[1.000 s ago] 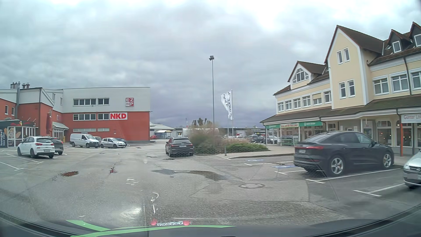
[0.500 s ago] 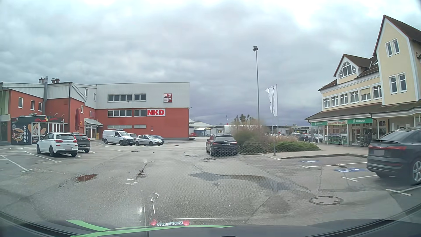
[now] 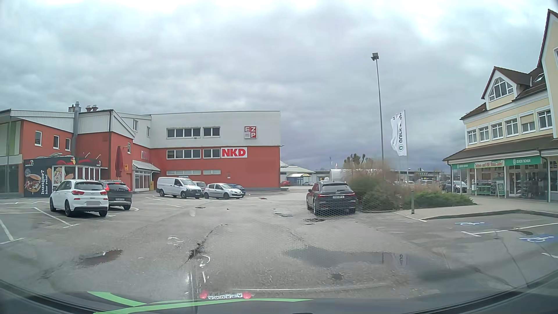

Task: Follow the waypoints while adhering to traffic rules and regulations

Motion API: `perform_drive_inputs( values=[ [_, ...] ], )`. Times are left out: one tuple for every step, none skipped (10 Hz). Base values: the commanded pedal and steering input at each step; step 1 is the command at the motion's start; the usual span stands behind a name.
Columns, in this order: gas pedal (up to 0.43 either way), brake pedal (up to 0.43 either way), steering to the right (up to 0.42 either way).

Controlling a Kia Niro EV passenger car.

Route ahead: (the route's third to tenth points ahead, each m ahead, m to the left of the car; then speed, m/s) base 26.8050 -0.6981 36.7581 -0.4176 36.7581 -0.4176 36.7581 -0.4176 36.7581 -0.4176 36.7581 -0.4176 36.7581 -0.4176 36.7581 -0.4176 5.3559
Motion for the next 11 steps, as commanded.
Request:
perform_drive_inputs(
  values=[
    [0.059,0.000,-0.078],
    [0.039,0.000,-0.064],
    [0.000,0.000,-0.054],
    [0.000,0.000,-0.041],
    [0.000,0.000,-0.029],
    [0.000,0.000,-0.021],
    [0.000,0.000,-0.017],
    [0.000,0.000,-0.017],
    [0.000,0.000,-0.015],
    [0.000,0.000,-0.014],
    [0.000,0.000,-0.014]
  ],
)
